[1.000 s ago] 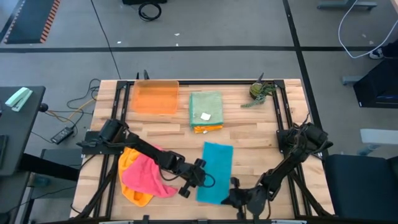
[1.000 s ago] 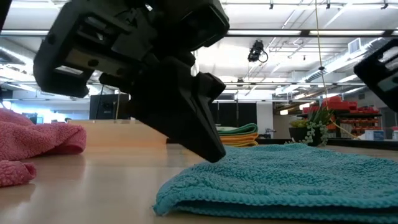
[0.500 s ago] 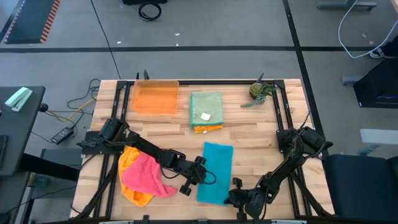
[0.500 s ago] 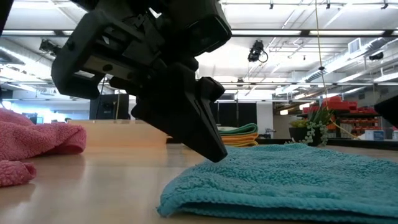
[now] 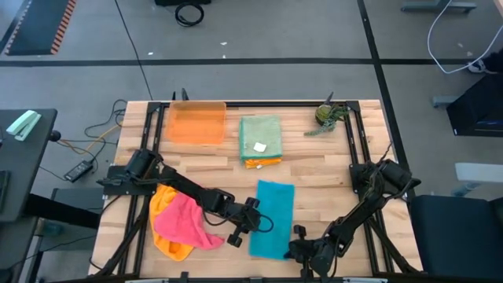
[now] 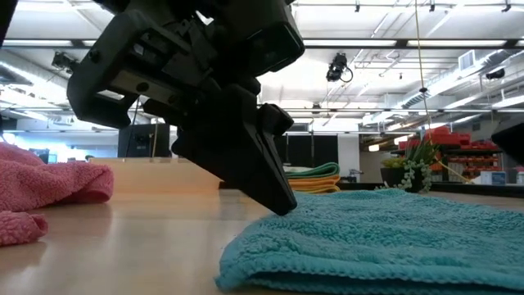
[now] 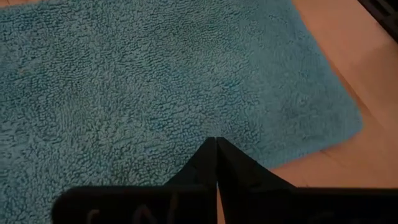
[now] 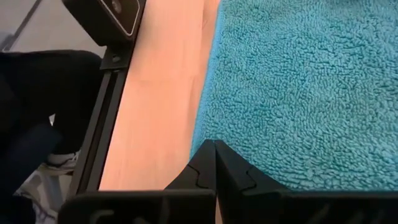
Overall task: Fold microfiber towels
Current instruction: Fold the blue towel
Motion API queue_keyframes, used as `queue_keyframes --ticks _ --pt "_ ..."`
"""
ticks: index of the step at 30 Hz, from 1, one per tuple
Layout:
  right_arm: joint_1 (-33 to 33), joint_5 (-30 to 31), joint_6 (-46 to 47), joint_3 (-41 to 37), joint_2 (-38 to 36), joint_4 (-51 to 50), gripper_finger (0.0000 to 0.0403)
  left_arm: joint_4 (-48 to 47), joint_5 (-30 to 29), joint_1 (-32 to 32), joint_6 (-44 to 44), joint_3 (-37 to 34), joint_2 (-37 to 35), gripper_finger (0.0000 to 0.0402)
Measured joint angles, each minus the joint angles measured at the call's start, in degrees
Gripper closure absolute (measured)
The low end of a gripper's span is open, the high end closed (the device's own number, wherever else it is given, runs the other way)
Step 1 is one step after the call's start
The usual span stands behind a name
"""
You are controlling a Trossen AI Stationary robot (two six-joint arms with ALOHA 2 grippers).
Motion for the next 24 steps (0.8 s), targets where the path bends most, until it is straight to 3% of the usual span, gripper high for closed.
queue_keyframes --ticks 10,17,24 --pt "0.1 0.2 -5.0 0.0 -8.3 -3.2 0.0402 -4.2 -1.1 0.0 1.5 0.1 -6.9 0.0345" --pt "1.2 0.4 -8.6 0.0 -9.0 -4.9 0.0400 -5.6 -1.2 -2.4 2.7 0.1 -9.4 0.0321" --pt "2.4 0.6 -20.0 0.0 -8.4 -6.5 0.0332 -3.7 -1.2 -7.3 14.2 0.0 -6.1 0.0294"
